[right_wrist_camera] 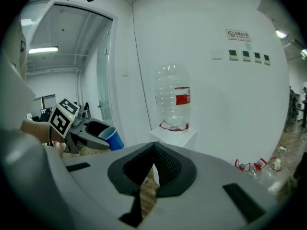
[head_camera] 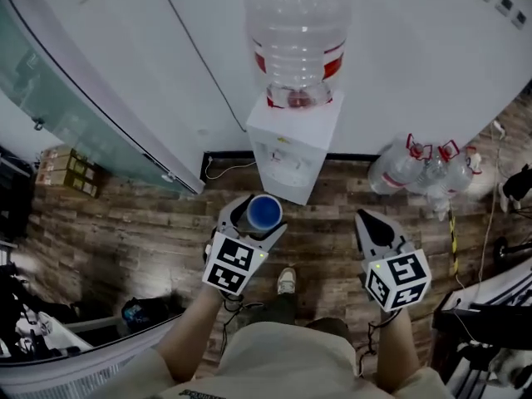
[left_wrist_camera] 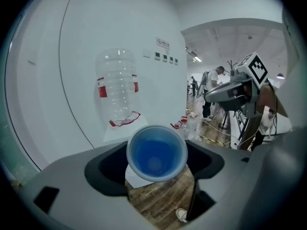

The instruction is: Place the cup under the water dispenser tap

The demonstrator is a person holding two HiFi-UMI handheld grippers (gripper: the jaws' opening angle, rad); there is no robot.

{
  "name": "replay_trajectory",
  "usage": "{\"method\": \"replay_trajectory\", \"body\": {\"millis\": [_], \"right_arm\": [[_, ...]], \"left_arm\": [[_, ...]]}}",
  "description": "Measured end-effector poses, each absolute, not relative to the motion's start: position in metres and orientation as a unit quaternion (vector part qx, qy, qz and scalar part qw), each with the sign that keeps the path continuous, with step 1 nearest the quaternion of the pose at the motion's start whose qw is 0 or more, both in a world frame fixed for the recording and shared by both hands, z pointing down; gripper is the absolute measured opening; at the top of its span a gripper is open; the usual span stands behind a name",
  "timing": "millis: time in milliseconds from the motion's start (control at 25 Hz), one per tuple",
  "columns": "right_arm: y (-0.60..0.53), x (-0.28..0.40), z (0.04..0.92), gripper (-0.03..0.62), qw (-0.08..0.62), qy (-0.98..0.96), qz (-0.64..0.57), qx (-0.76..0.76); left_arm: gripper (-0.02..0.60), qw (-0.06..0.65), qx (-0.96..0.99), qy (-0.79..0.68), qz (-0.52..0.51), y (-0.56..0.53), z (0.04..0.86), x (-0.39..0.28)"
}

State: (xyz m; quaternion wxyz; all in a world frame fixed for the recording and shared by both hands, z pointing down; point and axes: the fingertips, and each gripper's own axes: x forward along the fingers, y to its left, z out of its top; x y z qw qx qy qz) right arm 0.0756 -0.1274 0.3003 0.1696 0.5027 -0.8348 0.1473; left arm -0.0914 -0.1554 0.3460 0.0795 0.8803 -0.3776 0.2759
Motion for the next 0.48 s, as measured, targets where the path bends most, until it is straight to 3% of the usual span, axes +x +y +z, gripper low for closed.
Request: {"method": "replay_trajectory", "body": {"millis": [480], "right_arm": [[-0.177, 0.081, 0.359, 0.006, 0.193, -0.827, 0.181, 0.496]], "left_arm": [[0.37, 0.115, 0.87, -0.377, 0.297, -0.197, 0.41, -0.087]]}}
